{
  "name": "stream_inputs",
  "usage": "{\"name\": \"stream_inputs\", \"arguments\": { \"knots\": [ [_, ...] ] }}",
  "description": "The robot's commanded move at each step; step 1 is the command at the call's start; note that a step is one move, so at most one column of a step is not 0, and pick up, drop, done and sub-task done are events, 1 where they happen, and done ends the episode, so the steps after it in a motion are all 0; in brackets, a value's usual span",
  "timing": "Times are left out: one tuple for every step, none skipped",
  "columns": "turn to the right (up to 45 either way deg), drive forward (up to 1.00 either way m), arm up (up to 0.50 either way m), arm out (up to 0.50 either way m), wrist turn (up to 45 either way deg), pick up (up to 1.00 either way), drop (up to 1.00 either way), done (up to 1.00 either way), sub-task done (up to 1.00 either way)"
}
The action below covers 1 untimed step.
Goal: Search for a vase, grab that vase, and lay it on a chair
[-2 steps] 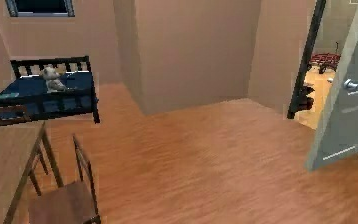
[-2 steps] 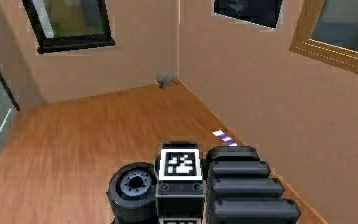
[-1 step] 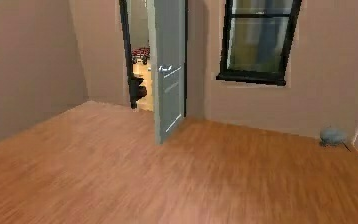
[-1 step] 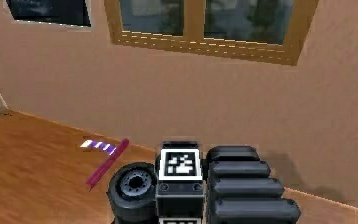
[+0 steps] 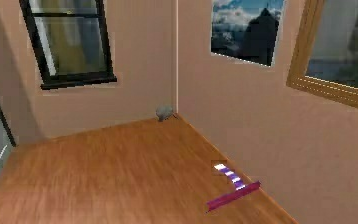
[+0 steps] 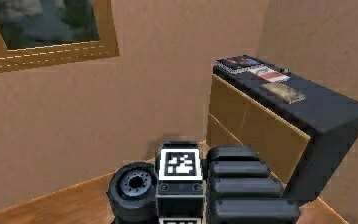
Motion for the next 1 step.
{"name": "stream_inputs", "arguments": {
  "knots": [
    [45.0,0.00,0.00,0.00,0.0,0.00,0.00,0.00,0.00]
  ]
}}
